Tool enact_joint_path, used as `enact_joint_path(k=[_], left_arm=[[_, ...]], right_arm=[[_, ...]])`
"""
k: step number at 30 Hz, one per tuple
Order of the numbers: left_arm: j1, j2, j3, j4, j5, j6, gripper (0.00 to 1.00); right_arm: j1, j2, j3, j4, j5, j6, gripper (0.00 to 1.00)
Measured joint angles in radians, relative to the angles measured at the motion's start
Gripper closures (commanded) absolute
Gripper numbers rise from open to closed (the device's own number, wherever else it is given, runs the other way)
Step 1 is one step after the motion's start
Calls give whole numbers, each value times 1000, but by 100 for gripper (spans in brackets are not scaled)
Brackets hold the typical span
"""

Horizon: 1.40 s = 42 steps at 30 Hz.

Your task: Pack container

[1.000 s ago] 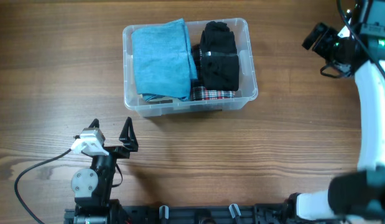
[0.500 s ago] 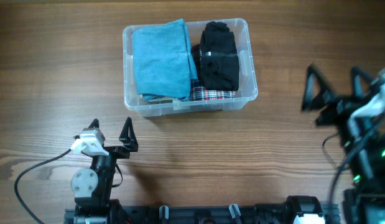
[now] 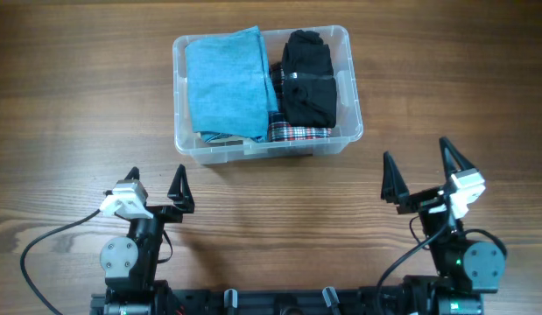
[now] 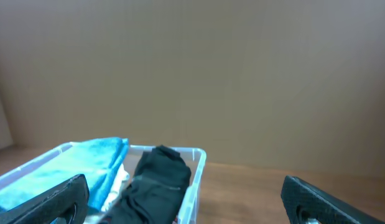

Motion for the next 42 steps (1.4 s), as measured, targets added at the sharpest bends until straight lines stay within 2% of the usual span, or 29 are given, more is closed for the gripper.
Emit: enact_joint_path(k=[7, 12, 23, 42], left_arm=[[0, 0, 0, 0, 0, 0, 0], [0, 0, 0, 0, 0, 0, 0], [0, 0, 0, 0, 0, 0, 0], [0, 0, 0, 0, 0, 0, 0]], right_arm=[[0, -119, -122, 21, 0, -4, 0], [0, -134, -168, 10, 0, -6, 0], [0, -135, -171, -146, 15, -11, 0], [0, -135, -171, -155, 94, -53, 0]])
